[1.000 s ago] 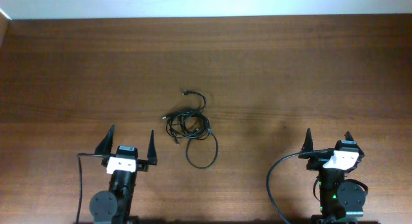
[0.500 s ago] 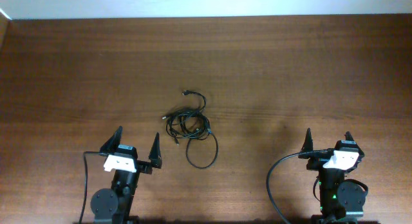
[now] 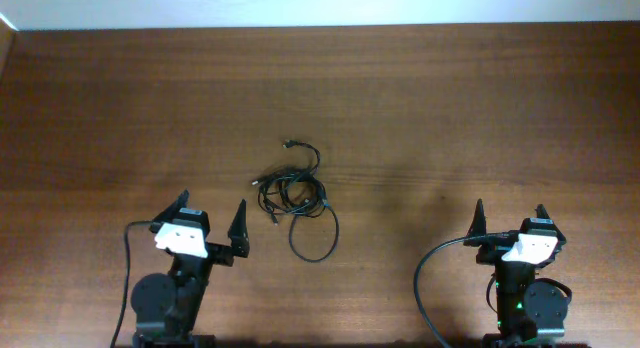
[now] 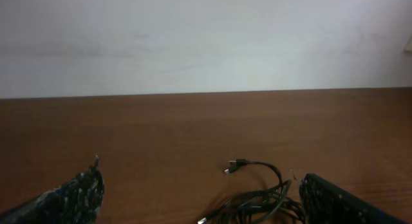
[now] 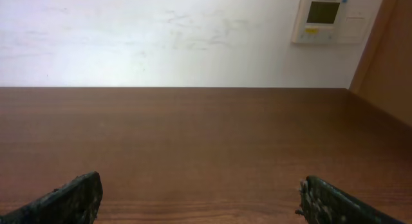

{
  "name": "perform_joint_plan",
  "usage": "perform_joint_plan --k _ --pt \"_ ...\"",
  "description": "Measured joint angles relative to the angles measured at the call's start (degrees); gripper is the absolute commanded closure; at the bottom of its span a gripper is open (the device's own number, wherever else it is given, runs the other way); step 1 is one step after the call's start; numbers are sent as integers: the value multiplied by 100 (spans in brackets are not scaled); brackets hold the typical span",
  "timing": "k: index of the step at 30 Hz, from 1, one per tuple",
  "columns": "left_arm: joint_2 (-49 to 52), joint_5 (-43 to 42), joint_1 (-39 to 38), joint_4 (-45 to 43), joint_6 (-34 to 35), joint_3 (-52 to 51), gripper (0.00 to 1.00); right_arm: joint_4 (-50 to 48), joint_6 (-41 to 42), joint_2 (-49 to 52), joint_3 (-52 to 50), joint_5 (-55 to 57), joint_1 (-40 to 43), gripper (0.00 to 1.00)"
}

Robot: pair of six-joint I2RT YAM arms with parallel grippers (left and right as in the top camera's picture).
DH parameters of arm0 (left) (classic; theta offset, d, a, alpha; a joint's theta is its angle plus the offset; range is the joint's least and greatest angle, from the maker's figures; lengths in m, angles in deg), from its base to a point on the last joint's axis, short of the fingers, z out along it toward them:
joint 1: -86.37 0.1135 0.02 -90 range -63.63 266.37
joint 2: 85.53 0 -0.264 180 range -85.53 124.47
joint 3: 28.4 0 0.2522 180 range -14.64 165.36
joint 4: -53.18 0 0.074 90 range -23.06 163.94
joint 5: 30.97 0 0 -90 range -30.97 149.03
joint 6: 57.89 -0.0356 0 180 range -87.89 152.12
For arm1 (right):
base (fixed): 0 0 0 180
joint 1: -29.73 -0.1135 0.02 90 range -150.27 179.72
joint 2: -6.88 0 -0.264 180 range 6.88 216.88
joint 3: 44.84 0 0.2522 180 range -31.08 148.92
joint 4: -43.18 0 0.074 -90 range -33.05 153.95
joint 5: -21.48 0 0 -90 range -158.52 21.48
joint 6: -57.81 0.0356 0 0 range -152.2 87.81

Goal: Untangle cables
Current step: 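Open the left gripper and move it toward the black cable bundle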

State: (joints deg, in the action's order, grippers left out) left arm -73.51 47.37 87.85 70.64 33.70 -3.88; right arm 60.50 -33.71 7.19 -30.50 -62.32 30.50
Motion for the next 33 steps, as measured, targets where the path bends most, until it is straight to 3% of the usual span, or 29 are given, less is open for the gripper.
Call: perform_joint_plan --k 33 --pt "199 0 0 365 0 31 1 0 0 0 0 0 0 1"
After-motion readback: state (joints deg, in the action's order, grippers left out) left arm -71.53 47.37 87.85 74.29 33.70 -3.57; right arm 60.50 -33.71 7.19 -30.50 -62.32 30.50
